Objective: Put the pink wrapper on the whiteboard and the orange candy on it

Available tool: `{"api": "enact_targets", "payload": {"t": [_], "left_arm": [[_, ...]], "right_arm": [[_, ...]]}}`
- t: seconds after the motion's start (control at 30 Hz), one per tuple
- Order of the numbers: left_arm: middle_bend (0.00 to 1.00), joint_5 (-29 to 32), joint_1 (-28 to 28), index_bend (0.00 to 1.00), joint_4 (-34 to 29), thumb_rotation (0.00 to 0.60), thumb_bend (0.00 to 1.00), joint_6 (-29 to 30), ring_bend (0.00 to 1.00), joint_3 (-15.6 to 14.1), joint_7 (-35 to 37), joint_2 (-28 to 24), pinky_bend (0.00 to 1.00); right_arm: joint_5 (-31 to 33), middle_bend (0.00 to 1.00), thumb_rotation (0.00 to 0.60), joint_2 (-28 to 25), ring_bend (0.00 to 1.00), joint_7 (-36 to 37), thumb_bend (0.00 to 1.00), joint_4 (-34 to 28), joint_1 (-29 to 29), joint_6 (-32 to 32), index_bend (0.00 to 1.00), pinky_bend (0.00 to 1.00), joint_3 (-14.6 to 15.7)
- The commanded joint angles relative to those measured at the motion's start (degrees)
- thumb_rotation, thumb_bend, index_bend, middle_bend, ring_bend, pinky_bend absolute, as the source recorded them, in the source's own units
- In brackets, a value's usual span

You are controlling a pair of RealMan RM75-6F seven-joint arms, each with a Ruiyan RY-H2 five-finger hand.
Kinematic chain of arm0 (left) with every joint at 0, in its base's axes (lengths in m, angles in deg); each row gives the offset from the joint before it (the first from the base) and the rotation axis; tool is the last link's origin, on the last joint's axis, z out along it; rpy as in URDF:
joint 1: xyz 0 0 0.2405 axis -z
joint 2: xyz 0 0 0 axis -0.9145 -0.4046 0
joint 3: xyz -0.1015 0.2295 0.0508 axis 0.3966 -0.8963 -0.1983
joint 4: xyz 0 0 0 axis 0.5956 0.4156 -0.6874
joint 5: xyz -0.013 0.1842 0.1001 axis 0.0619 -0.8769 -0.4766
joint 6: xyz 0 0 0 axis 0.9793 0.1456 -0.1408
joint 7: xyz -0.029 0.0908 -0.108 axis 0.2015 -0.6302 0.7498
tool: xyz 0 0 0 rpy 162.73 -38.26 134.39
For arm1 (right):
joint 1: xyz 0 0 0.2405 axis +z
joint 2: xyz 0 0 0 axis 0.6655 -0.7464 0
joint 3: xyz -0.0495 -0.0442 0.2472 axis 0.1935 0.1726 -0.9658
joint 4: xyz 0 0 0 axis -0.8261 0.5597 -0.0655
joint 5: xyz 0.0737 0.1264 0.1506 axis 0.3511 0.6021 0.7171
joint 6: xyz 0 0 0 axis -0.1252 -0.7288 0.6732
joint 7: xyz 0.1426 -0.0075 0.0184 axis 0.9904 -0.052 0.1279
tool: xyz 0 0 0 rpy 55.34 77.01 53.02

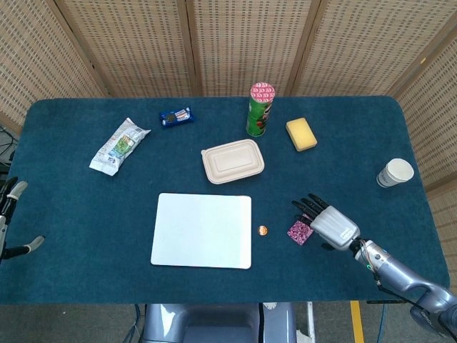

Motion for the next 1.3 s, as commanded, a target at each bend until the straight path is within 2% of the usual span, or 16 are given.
{"api": "enact_targets", "payload": {"t": [0.03,0.27,0.5,1.3], "left_arm": [[0.0,1.2,0.6,0.0,-0.2,0.6,0.0,-0.9,0.0,0.5,-0.9,0.3,0.0],[0.0,3.6,1.7,0.0,-0.7,0.6,0.0,-2.5,0.0,1.1,-3.1,0.8,0.0],[0.0,4.1,2.1,0.0,-1.1,0.6,0.0,-2.9,0.0,1.2,-4.1,1.0,0.0],[0.0,4.0,2.1,0.0,-1.0,0.6,0.0,-2.8,0.0,0.9,-3.0,0.6,0.0]], "right_arm": [[-0.9,0.0,0.6,2.2,0.0,1.0,0.16,3.8,1.8,0.6,0.21,0.0,0.8],[-1.6,0.0,0.6,5.3,0.0,3.1,0.16,9.0,3.5,-0.2,0.23,0.0,2.8],[-1.0,0.0,0.6,6.7,0.0,1.8,0.16,10.5,5.1,0.9,0.25,0.0,3.3],[4.3,0.0,0.6,6.7,0.0,-4.2,0.18,6.0,7.0,6.1,0.29,0.0,4.5]]}}
